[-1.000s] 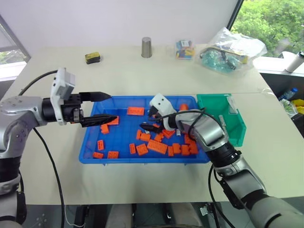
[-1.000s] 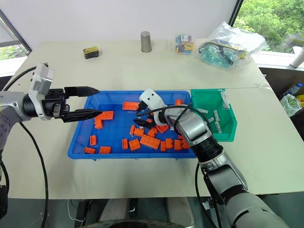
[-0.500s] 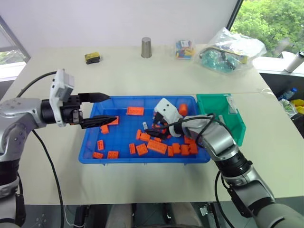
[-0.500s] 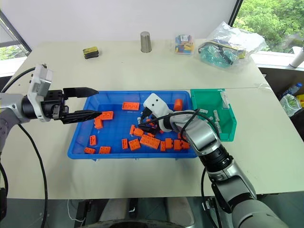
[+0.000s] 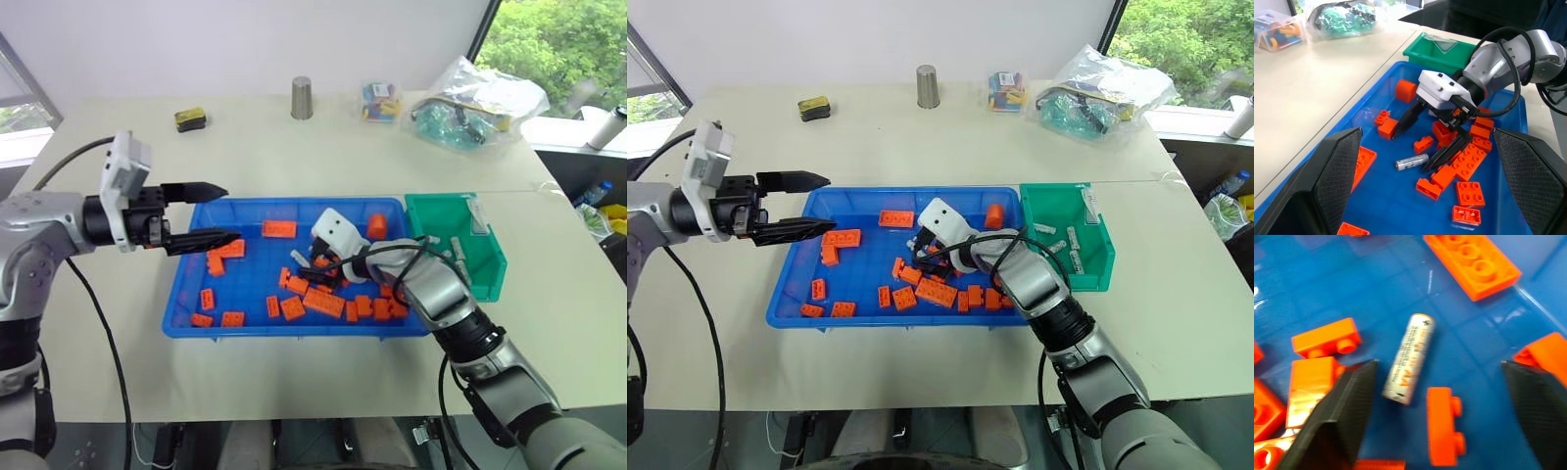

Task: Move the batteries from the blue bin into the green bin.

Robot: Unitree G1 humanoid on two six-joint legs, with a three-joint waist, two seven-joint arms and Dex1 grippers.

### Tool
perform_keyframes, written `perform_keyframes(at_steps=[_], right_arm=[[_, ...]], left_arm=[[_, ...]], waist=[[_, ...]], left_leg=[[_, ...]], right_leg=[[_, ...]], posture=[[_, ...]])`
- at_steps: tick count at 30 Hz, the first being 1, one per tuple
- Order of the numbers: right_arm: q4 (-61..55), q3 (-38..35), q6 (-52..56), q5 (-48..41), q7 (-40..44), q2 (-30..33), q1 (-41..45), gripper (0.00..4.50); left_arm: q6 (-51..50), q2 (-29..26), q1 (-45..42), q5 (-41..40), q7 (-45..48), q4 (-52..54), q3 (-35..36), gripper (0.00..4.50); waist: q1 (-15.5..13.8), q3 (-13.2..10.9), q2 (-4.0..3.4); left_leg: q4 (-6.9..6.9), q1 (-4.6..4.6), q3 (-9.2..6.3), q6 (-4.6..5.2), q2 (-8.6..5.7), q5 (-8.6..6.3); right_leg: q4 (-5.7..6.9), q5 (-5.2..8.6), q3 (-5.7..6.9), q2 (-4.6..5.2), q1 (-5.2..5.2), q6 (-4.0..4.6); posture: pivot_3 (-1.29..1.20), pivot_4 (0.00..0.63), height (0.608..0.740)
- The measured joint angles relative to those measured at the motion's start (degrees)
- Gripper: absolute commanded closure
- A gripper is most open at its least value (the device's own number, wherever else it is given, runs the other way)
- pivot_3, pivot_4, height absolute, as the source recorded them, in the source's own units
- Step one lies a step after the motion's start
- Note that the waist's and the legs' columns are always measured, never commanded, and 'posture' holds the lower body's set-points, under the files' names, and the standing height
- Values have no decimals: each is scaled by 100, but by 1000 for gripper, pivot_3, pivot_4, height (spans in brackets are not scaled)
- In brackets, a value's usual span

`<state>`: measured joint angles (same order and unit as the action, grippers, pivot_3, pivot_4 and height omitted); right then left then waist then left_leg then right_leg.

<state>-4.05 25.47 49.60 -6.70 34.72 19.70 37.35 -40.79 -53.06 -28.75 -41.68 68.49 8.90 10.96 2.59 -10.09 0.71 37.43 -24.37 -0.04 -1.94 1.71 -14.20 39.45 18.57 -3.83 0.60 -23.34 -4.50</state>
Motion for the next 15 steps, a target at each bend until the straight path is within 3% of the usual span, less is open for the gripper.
perform_keyframes(at_steps=[2, 4, 5, 15], right_arm=[[-19, 38, -10, 33, 51, 0, 0, 2747], [-19, 51, -40, 67, 78, 0, 0, 3543], [-16, 64, -59, 90, 101, -4, 0, 3734], [157, -113, 47, 67, 162, -131, 114, 3734]], left_arm=[[2, 0, -2, 0, -4, 0, 0, 0], [3, 1, -1, 1, -13, 0, 0, 0], [5, 1, -1, 1, -20, 1, 0, 0], [35, 8, 0, 4, -44, -9, 0, 0]], waist=[[-1, 0, 0], [-2, 0, 0], [-2, 0, 0], [-3, 0, 0]], left_leg=[[1, 0, 0, 0, 0, 0], [1, 0, 0, 0, 0, 0], [1, 0, 0, 0, 0, 0], [2, 0, 0, 0, -1, 0]], right_leg=[[0, 0, 0, 0, 0, 0], [1, 0, 0, 0, 0, 0], [1, 0, 0, 0, 0, 0], [4, 0, 1, 1, 0, 0]], posture=[[0, 150, 740], [0, 150, 740], [0, 150, 740], [0, 150, 740]])
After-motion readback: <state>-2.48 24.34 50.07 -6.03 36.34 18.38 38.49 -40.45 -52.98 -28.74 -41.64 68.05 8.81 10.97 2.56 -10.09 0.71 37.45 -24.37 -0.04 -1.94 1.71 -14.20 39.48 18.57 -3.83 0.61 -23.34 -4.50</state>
